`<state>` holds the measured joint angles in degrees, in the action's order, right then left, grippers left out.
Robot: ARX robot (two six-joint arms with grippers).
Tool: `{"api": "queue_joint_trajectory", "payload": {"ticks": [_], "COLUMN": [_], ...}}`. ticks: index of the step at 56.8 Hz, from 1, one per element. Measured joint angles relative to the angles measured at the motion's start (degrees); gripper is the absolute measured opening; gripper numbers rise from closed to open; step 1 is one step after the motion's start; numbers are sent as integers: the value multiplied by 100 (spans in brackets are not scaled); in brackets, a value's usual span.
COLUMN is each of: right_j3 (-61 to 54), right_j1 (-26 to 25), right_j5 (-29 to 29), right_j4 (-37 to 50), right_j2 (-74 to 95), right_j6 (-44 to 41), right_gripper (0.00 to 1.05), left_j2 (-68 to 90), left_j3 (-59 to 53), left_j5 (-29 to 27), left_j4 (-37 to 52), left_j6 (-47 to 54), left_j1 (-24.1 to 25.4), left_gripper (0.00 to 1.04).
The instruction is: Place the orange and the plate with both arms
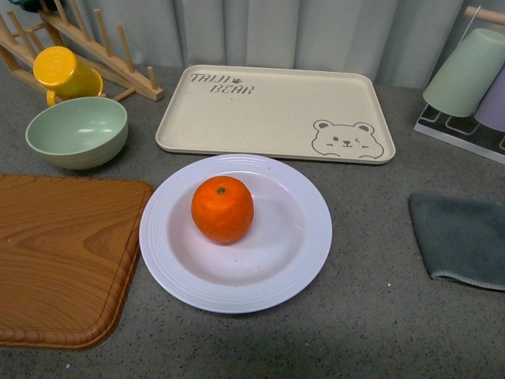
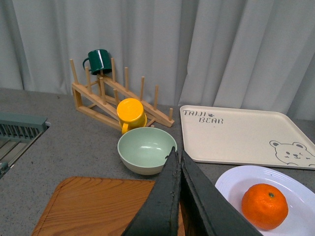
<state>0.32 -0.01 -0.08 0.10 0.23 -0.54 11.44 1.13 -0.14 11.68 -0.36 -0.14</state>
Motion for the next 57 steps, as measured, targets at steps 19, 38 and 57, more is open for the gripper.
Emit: {"api": "queue_joint_trajectory", "payload": {"ticks": [19, 38, 57], "right_j3": [0, 348, 1486], "right_j1": [0, -201, 341], "right_j5": [-2, -1357, -1244], "right_j4": [0, -308, 2184], "right_j2": [0, 1132, 6026], "right_j6": [0, -745, 35], "right_gripper": [95, 95, 95], "left_j2": [-1110, -1121, -1121], "left_j3": [2, 2, 2], "left_j5": [9, 13, 15], "left_j4": [-1152, -1165, -1165], "left_j6": [9, 9, 9], "left_j1": [0, -2, 0], "left_gripper": [4, 37, 94]}}
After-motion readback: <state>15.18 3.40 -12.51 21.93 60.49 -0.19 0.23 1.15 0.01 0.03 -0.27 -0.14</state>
